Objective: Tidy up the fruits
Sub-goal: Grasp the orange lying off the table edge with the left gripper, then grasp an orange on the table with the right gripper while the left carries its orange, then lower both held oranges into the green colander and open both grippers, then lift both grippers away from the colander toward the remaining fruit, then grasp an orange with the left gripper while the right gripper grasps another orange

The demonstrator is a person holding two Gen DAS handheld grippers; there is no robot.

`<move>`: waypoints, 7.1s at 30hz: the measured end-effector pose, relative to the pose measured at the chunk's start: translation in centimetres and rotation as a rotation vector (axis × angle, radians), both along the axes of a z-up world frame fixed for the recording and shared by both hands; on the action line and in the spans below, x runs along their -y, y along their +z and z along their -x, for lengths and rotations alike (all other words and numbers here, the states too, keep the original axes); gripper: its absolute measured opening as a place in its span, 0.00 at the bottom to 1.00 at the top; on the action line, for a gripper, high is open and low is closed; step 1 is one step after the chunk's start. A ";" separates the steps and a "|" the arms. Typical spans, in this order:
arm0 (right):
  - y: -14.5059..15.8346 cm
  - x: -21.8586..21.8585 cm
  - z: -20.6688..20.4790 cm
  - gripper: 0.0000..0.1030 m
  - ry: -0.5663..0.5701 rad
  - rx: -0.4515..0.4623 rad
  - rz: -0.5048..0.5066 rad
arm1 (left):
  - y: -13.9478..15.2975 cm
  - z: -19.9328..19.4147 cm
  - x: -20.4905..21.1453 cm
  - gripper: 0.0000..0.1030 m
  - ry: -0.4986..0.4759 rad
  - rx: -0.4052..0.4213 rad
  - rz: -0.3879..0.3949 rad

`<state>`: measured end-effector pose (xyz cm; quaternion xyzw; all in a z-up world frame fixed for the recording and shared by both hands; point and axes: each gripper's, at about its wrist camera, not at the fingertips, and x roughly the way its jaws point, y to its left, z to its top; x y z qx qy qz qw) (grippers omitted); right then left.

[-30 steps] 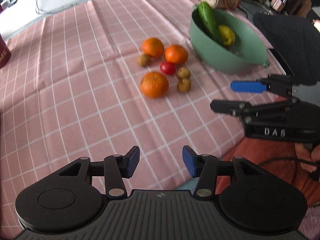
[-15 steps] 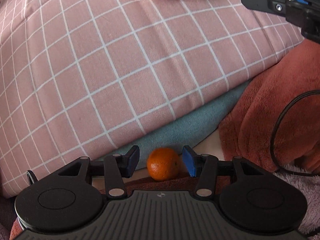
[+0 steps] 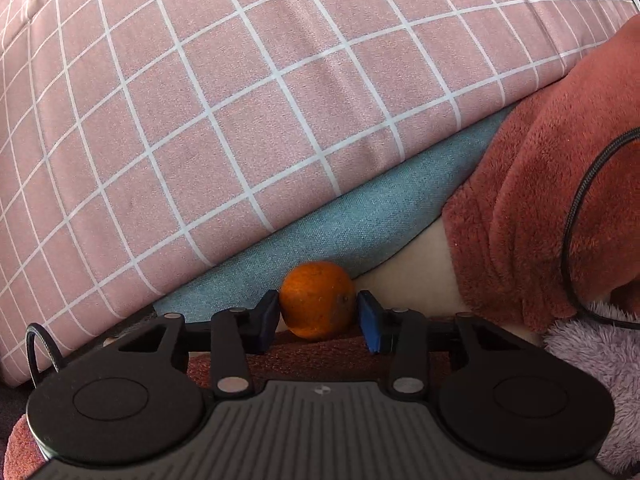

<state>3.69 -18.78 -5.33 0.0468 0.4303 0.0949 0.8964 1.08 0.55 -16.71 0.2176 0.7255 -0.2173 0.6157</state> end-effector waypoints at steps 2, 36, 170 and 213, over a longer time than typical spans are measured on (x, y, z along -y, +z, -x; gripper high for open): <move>0.0 0.0 0.0 0.63 0.001 0.000 0.003 | -0.1 0.4 0.0 0.45 -0.011 0.013 0.002; -2.9 -6.1 -7.2 0.44 0.166 0.034 0.092 | 6.7 -9.6 -4.4 0.44 0.395 0.402 0.357; 3.7 2.7 -1.1 0.60 -0.082 0.043 -0.012 | 16.7 -9.7 3.3 0.62 0.196 0.620 0.538; -2.9 -2.8 -18.7 0.41 0.881 -0.281 0.476 | 7.9 -21.9 8.4 0.55 -0.114 0.468 0.533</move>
